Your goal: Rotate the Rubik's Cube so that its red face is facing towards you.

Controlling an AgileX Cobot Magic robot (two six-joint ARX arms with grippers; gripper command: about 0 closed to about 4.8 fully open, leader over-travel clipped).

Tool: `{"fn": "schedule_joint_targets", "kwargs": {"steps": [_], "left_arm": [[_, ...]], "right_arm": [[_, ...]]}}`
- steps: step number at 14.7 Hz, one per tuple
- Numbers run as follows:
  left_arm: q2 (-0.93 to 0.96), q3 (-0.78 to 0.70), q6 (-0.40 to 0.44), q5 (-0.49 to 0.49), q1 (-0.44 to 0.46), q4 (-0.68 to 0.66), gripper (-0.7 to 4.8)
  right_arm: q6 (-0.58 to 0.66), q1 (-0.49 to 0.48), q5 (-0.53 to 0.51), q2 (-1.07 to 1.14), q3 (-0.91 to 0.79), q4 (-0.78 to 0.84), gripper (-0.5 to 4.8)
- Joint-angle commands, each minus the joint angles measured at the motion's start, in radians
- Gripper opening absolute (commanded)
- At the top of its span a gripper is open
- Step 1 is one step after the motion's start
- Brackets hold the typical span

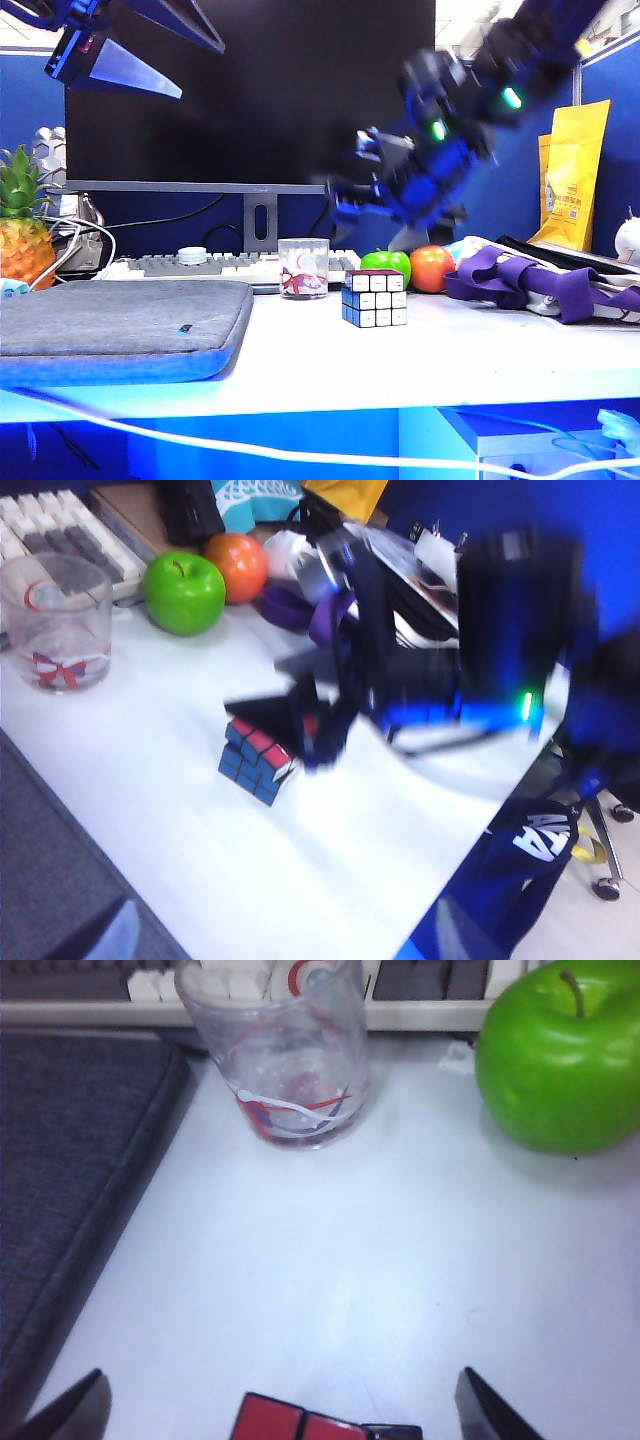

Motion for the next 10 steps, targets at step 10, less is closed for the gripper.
{"fn": "schedule_joint_targets", "kwargs": {"steps": [10], "left_arm": [[-0.003,0.0,0.0,0.073,-0.001,-0.038,3.96]], "right_arm": [[-0.006,-0.08,-0.245,0.035,0.359,-0.687,4.79]]}}
